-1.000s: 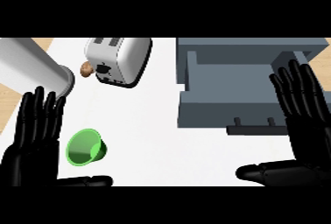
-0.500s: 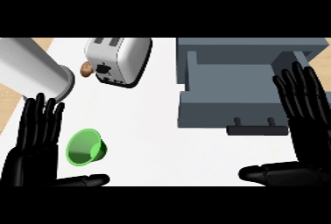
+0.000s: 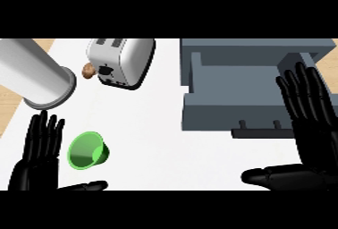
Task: Pick up the cup, place it into the drawer and close the drawer
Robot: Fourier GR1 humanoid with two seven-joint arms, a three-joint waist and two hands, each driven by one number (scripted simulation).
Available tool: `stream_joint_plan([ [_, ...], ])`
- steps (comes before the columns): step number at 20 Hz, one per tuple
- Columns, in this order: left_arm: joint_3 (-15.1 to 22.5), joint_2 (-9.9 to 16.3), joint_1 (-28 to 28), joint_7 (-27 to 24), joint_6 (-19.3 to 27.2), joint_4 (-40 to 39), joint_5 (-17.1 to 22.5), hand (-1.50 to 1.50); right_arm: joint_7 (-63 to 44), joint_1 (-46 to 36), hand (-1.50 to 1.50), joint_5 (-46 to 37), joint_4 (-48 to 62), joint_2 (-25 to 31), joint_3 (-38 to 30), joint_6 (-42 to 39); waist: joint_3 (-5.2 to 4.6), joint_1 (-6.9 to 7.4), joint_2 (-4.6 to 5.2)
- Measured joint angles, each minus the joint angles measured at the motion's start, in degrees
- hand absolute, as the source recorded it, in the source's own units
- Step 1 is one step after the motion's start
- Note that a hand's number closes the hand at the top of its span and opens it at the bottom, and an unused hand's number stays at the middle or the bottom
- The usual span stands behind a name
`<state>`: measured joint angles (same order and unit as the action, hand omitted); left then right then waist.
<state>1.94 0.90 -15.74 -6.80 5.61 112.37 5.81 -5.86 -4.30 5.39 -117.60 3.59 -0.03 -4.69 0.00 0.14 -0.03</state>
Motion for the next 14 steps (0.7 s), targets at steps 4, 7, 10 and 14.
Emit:
stream_joint_plan([
  [4, -3.63, 0.45, 1.45, -3.88, -0.83, -6.71, 1.16, -1.50, -0.67, -0.39, -1.50, 0.47, -0.14, 0.36, -0.74, -0.12, -0.01, -0.07, 0.02],
  [7, -5.26, 0.92, 2.28, -6.75, -1.93, -11.43, 1.34, -1.50, -1.53, -1.10, -1.50, 0.59, -0.29, 0.45, -0.93, -0.01, 0.00, -0.08, 0.03],
  [10, -6.22, 1.27, 2.30, -8.60, -3.22, -14.40, 1.69, -1.50, -2.51, -1.76, -1.50, 1.46, -0.42, 0.84, -1.64, -0.25, 0.00, -0.06, 0.02],
  [14, -7.82, 1.73, 3.25, -12.48, -5.06, -20.57, 2.12, -1.50, -3.07, -2.45, -1.50, 2.01, -0.10, 1.30, -2.18, -0.69, -0.01, -0.08, 0.02],
])
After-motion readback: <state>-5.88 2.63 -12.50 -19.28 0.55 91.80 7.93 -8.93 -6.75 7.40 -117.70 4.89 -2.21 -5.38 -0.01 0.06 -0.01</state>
